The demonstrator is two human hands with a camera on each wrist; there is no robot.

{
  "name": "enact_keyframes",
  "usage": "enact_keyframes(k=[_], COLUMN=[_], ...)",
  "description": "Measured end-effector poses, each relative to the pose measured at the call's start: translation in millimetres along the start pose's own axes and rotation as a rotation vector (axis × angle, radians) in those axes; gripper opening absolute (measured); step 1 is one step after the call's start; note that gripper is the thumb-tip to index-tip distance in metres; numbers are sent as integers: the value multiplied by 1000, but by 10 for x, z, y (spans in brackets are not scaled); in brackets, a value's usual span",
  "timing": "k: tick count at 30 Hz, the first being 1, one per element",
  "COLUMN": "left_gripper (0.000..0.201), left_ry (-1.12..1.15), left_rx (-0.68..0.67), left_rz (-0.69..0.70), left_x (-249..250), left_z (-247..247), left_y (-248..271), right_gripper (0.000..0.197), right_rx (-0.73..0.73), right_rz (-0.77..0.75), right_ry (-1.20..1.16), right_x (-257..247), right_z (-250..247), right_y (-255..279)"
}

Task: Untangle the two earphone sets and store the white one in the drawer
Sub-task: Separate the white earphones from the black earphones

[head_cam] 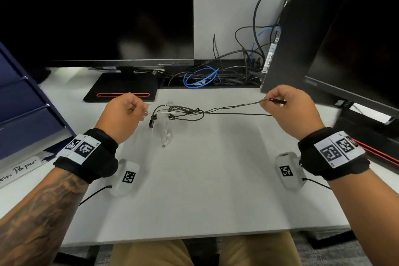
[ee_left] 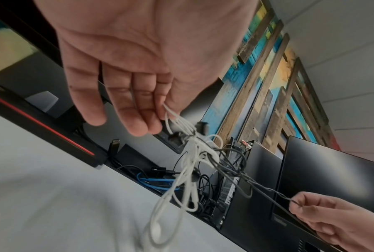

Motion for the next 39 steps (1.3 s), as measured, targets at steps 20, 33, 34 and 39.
enact_keyframes(k=[20, 33, 34, 39], left_gripper=[16, 58, 63, 15], left_ry=[198, 31, 46, 144], left_rx=[-119, -248, -318, -399], left_rz=[-63, 73, 143, 344], left_x=[424, 803, 929, 1330], left_z=[743, 1100, 1175, 1315], left_y=[-55, -58, 25, 299], right_gripper=[11, 16, 18, 40], right_rx=[99, -22, -39, -119], right_rz=[-93, -176, -191, -341], right_ry=[170, -381, -426, -406], right_x=[24, -568, -642, -852], right_z=[-306, -255, -257, -219], right_y=[-75, 26, 46, 100])
Point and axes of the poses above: each hand's wrist, its own y-axis away from the middle knuckle, its own z-axis out of the palm, x = y × z, the point moved 7 cm from there along -y, towards the middle knuckle, and after that the axes turned 5 degrees about -z, right-handed, at the moved point
